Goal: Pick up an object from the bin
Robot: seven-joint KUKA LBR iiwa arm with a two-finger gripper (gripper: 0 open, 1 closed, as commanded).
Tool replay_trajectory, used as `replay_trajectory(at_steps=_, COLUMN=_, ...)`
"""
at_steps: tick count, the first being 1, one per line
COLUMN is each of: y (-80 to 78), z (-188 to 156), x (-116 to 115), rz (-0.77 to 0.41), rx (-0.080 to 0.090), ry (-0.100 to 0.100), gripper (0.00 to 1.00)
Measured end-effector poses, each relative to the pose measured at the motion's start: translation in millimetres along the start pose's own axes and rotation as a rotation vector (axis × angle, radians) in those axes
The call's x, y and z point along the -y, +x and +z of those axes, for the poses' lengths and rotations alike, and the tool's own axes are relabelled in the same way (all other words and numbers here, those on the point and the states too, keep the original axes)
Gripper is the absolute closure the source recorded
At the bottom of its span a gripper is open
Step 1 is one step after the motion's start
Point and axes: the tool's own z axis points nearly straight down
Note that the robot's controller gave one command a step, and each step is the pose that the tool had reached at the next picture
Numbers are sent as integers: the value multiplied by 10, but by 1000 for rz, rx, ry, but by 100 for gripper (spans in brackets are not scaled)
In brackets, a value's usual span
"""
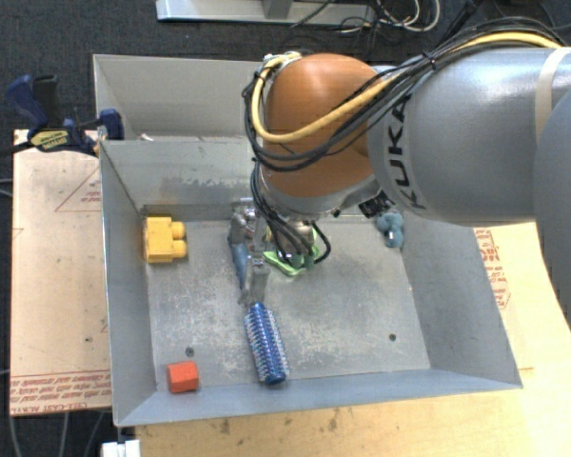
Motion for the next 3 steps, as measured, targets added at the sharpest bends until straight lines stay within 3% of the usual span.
replay_trajectory(at_steps=1, y=420, z=833, x=555, rz=-319, rx=3, ry=1, gripper=0)
replay_trajectory(at_steps=2, y=655, z=1470, x=547, rz=-757, rx=19, ry=2, gripper=0)
replay_trajectory(at_steps=3, y=648, z=1446, x=544, rz=-756, rx=19, ry=2, gripper=100)
